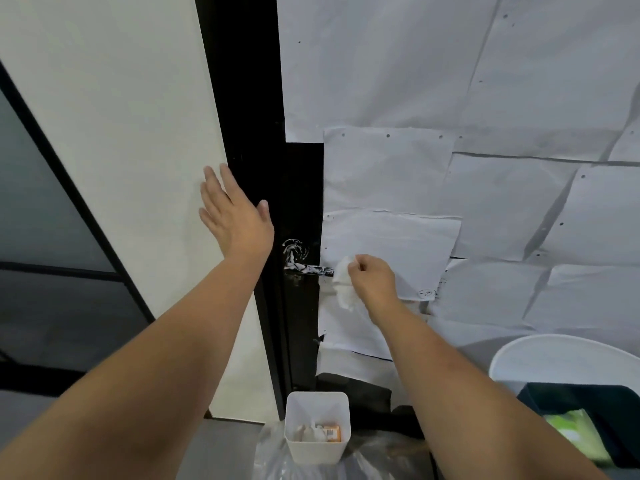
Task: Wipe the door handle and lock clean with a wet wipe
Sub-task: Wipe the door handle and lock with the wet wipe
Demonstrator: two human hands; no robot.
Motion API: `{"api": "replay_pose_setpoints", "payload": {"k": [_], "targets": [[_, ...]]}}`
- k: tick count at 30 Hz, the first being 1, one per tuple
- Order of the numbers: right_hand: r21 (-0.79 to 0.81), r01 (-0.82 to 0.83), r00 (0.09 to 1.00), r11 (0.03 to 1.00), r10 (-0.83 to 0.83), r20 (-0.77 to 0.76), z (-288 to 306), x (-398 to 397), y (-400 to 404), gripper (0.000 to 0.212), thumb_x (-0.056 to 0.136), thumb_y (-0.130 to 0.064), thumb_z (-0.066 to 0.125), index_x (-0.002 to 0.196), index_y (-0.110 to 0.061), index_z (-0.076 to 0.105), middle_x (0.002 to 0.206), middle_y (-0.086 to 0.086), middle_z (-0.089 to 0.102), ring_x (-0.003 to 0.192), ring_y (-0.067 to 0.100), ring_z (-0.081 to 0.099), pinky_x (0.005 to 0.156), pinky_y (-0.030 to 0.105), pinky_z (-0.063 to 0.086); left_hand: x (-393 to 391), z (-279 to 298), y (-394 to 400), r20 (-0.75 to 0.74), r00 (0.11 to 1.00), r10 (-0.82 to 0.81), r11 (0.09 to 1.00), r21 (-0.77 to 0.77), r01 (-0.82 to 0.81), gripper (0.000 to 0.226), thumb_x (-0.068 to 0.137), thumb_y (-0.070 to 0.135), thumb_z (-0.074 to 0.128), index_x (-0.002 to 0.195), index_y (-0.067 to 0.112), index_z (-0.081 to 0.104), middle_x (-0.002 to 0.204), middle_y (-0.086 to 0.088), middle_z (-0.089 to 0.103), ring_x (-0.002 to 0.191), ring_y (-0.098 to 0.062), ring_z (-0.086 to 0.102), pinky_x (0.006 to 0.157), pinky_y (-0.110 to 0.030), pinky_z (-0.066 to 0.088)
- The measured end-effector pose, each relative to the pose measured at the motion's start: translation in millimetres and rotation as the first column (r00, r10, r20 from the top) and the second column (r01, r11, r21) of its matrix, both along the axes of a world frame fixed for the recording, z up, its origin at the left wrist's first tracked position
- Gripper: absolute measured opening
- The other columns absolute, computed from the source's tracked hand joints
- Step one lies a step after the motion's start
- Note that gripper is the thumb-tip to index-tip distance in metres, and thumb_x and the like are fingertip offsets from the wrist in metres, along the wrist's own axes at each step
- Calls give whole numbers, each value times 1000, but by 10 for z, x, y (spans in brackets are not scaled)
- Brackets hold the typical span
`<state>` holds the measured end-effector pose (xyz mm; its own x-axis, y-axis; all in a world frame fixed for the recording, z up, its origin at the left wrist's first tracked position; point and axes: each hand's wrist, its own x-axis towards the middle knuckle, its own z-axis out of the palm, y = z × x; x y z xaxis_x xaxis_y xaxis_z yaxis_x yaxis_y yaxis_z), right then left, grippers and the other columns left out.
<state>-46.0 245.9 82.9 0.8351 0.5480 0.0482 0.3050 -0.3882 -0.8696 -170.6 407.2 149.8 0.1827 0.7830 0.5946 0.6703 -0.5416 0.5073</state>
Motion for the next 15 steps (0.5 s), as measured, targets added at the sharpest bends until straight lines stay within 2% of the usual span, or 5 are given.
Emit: {"api": "replay_pose_setpoints", "payload": {"k": [2,5,8,12,15], "targets": [[-62,-27,1000,998,26,-11,-60,-33,25,32,91,-16,52,119,-8,62,119,16,62,107,32,60,96,42,48,20,57,82,-10,1000,-1,1000,-15,1,86,94,30,57,153,10,-3,161,-19,-5,148,-37,2,116,-59,15],[-95,-19,999,995,22,23,-88,-43,59,36,92,-14,52,126,-4,58,126,19,60,113,33,59,101,39,45,48,153,216,-13,1000,0,1000,-24,0,92,93,33,58,153,12,-8,160,-20,-11,148,-38,-3,116,-62,13],[-123,32,998,992,-25,55,-109,-54,116,34,93,-13,52,124,-2,59,124,19,62,113,32,59,96,30,44,18,176,362,-81,997,-13,1000,20,14,99,90,39,61,152,12,-11,159,-23,-12,147,-41,-5,114,-65,11],[-127,118,993,985,-113,43,-152,-107,179,34,94,-9,51,127,-1,56,126,19,60,117,31,57,88,25,41,-6,104,491,-130,989,-64,997,36,70,104,88,45,62,151,7,-13,156,-30,-13,145,-46,-8,111,-70,11],[-96,174,985,980,-175,1,-208,-105,231,23,92,-8,52,110,-2,64,103,18,64,104,31,61,82,26,41,9,93,520,-124,986,-108,994,13,110,105,88,42,62,150,3,-13,155,-33,-14,143,-49,-10,111,-70,11]]}}
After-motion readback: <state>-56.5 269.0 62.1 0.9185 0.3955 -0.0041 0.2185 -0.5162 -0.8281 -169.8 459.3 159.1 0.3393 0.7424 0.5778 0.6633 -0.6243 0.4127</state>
